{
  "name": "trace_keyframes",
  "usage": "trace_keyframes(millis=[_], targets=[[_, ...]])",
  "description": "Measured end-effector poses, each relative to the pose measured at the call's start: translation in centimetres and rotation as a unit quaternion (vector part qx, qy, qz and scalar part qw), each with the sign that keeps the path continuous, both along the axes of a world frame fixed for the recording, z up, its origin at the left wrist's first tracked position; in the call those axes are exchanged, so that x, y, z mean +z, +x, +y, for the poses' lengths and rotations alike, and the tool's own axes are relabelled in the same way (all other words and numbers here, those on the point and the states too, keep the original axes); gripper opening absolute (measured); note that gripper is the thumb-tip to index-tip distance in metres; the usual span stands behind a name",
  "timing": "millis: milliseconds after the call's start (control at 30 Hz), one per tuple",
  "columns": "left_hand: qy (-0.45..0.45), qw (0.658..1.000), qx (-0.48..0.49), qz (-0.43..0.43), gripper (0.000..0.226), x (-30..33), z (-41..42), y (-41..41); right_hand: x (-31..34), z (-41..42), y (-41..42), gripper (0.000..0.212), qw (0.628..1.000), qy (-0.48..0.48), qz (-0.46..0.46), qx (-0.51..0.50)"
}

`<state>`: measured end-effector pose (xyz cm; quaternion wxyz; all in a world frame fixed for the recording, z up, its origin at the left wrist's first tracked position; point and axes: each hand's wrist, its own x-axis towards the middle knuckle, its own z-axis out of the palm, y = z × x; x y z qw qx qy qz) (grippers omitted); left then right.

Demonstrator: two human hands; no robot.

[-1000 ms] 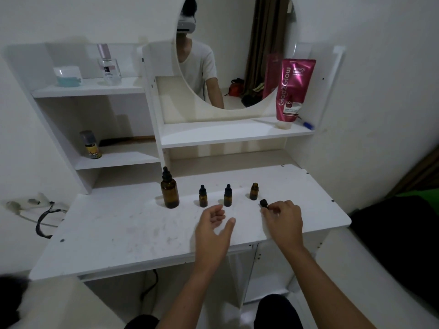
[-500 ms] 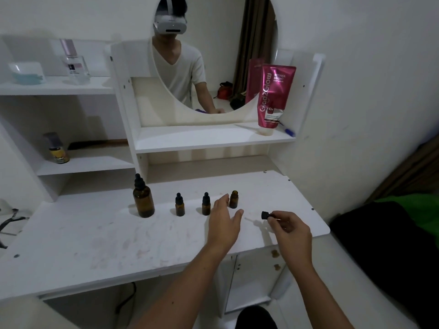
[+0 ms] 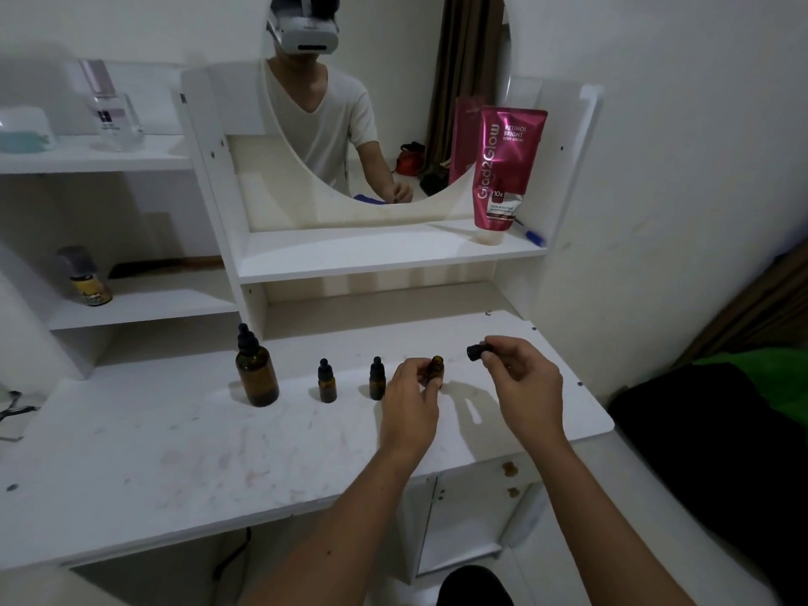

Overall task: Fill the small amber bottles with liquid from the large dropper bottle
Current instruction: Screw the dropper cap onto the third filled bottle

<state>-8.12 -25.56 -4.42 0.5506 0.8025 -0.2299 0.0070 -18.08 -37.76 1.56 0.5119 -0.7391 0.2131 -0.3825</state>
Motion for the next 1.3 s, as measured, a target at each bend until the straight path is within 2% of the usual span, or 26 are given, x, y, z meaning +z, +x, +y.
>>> trace_keyframes(millis=[167, 333, 433, 600, 733, 1100, 1300], targets=[[-0.008, 1.000, -0.011, -0.003, 0.021, -0.1, 0.1, 0.1, 0.9, 0.0, 1.2, 0.021, 0.996, -0.088, 0.022, 0.021], [-0.017, 0.999, -0.028, -0.003, 0.022, -0.2, 0.4, 0.1, 1.1, -0.3, 2.2, 0.023, 0.973, -0.215, 0.060, 0.060], [-0.019, 0.999, -0.031, -0.008, 0.021, -0.3, 0.4, 0.2, 1.2, -0.6, 2.9, 0.023, 0.964, -0.243, 0.075, 0.080], [-0.023, 0.999, -0.033, -0.017, 0.020, -0.3, 0.5, 0.1, 0.5, -0.5, 3.8, 0.025, 0.952, -0.258, 0.124, 0.110], [-0.023, 0.999, -0.034, -0.012, 0.020, -0.2, 0.4, 0.1, 0.2, -0.3, 4.2, 0.029, 0.951, -0.256, 0.128, 0.117], [-0.038, 0.999, -0.032, -0.008, 0.022, -0.4, 0.3, 0.1, -1.0, 0.3, 3.7, 0.025, 0.979, -0.178, 0.070, 0.065], [-0.035, 0.999, -0.036, -0.007, 0.022, -0.2, -0.2, -0.3, -2.1, 0.8, 3.0, 0.031, 0.982, -0.154, 0.061, 0.086]])
